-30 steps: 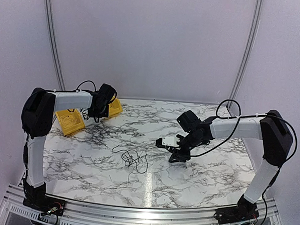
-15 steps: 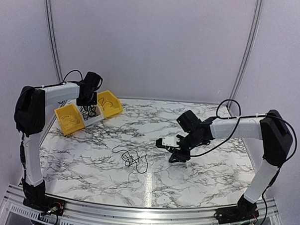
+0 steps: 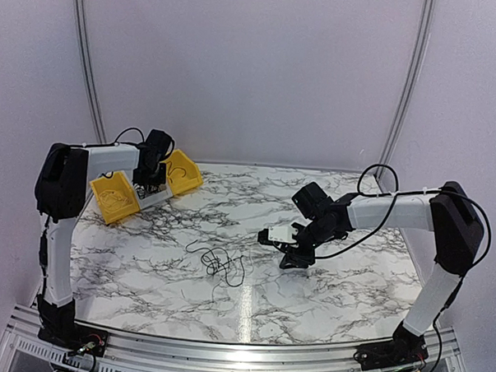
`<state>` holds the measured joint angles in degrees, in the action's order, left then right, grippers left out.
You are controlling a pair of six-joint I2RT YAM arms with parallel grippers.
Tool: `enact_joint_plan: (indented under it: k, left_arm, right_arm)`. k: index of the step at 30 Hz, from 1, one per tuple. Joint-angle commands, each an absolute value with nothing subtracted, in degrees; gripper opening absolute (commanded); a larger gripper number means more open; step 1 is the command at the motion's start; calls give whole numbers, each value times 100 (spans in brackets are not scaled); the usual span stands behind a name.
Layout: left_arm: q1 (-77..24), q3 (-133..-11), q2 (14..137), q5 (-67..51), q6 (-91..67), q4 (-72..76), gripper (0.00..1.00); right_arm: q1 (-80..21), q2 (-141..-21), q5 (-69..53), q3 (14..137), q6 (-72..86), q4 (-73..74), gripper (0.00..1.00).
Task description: Untangle the cables
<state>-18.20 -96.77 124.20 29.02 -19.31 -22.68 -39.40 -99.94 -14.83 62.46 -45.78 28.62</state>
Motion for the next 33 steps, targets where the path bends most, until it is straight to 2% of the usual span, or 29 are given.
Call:
enact_joint_plan:
  k: [1, 9, 14, 20, 27, 33]
  left_arm:
    - [-1758, -9542, 11824, 2680, -1868, -2413, 29]
    - [-1802, -9227, 10438, 1876, -1900, -2411, 40]
    - [-1871, -8485, 9847, 1765, -1880, -2036, 45]
    - [-2036, -8191, 10040, 1390, -1679, -1886, 43]
    - [-2546, -8367, 10566, 2732, -1763, -2403, 42]
    - [-2549, -8414, 10954, 3062, -1922, -2420, 38]
  right_arm:
    - [-3999, -9879, -1450, 6434, -4631, 2932, 55]
    - [-4002, -9976, -1398, 6425, -4616, 2926, 55]
    - [-4002, -10135, -1367, 6434, -4587, 2890, 55]
    - [-4005, -10227, -1295, 6477, -4529, 2869, 55]
    - [-4004, -10255, -1303, 6469, -4511, 2844, 55]
    - [-4005, -10318, -1421, 6500, -4505, 2887, 55]
